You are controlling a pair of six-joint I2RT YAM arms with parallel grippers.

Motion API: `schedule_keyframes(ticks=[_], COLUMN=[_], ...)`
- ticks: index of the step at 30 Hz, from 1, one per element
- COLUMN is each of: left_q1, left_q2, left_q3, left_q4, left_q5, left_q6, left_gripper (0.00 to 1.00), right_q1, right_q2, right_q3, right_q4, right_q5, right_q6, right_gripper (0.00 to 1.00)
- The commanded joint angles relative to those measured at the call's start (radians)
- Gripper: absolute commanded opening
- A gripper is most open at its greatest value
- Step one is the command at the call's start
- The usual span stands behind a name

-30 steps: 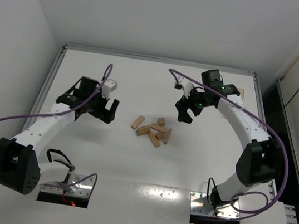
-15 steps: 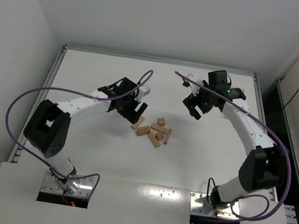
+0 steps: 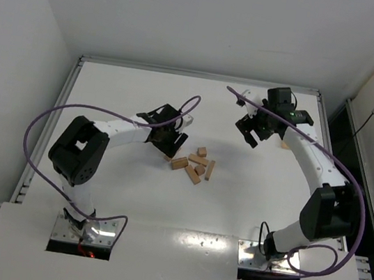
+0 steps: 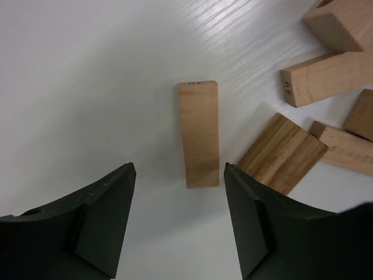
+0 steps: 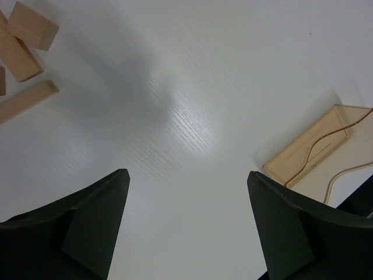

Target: Build the wood block tower

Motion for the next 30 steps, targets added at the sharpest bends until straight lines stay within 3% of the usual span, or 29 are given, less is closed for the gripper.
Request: schedule_keyframes(ticks=[1,14,18,21,22,26,30], left_q1=[-0.009,-0.061,-0.071,-0.06,-0.06,-0.011,0.011], left_q2=[0.042,0.125,0.168,0.191,0.202,0.251,0.329], left_q3=[0.029,0.084,0.084,0.096,0.096,0.179,0.381], left_q4=[0.041,0.061,0.061,0.061,0.061,0.009,-0.085], left_q5=[-0.024,0.008,-0.001,-0.027,-0.036,-0.048,-0.137], left_q6=[-0.013,-0.013,-0.013,-0.024,-0.039,-0.114,-0.223], left_gripper=[0.59,0.53,0.44,0.16,0.0,0.0,0.0], right_q1=[-0.004,-0.004,-0.004,-0.004,-0.004,-0.004,-0.004], right_q2=[0.008,0.026,0.026,0.035,0.035,0.035,0.057], right_q3=[0.047,0.037,0.037,0.037,0.037,0.028,0.028], right_q4=[0.021,0.011,0.011,0.011,0.011,0.021,0.042], right_q5=[0.002,0.002,0.002,0.002,0.002,0.013,0.025], right_q6=[0.014,0.014,0.014,0.014,0.014,0.04,0.097], right_gripper=[0.8,0.8,0.8,0.8,0.8,0.77,0.77])
